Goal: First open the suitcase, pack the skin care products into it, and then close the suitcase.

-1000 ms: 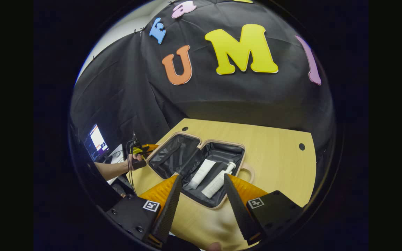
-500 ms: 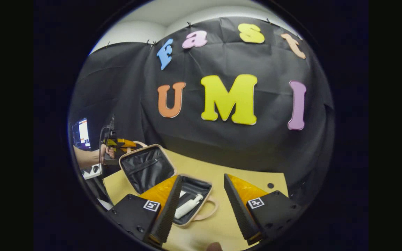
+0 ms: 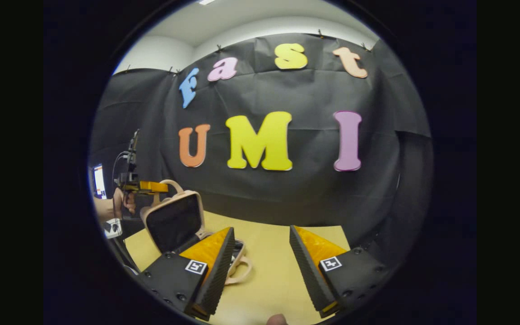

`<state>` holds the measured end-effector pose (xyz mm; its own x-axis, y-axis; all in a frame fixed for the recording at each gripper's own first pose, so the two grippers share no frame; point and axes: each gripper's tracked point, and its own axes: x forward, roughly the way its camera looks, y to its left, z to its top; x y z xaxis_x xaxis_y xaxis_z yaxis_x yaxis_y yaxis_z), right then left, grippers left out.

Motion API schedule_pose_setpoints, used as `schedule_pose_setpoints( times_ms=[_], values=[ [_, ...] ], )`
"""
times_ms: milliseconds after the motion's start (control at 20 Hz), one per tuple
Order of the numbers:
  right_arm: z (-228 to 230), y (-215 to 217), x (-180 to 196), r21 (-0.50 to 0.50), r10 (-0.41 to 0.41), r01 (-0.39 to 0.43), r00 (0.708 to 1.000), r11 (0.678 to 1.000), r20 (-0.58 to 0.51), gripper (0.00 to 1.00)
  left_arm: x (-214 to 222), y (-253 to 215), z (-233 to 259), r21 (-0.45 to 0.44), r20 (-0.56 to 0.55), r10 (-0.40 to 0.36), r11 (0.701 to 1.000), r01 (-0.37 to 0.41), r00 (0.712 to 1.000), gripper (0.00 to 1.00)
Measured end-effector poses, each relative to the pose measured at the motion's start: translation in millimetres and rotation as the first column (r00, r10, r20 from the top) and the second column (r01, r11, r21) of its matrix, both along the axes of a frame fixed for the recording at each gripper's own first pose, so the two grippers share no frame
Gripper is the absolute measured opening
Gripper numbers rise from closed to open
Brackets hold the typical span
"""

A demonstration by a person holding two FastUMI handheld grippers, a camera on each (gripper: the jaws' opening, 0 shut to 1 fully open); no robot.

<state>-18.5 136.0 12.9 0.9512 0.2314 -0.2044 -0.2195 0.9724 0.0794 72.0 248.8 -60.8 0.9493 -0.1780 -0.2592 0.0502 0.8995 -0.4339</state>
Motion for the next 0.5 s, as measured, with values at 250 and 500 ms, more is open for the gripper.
schedule_pose_setpoints(
  times_ms=[250,500],
  values=[
    [-4.6,-64.1,2.9,-0.088,-0.088,0.091,0.995,0.992,0.038,0.73,-10.7,-66.6,-9.7,0.036,-0.015,-0.065,0.997,0.065,0.998,0.08],
    [-10.5,-102.6,0.2,-0.072,-0.149,0.149,0.989,0.986,0.005,0.73,-14.8,-123.7,-37.8,0.162,-0.021,-0.135,0.977,0.137,0.991,0.09]
  ],
)
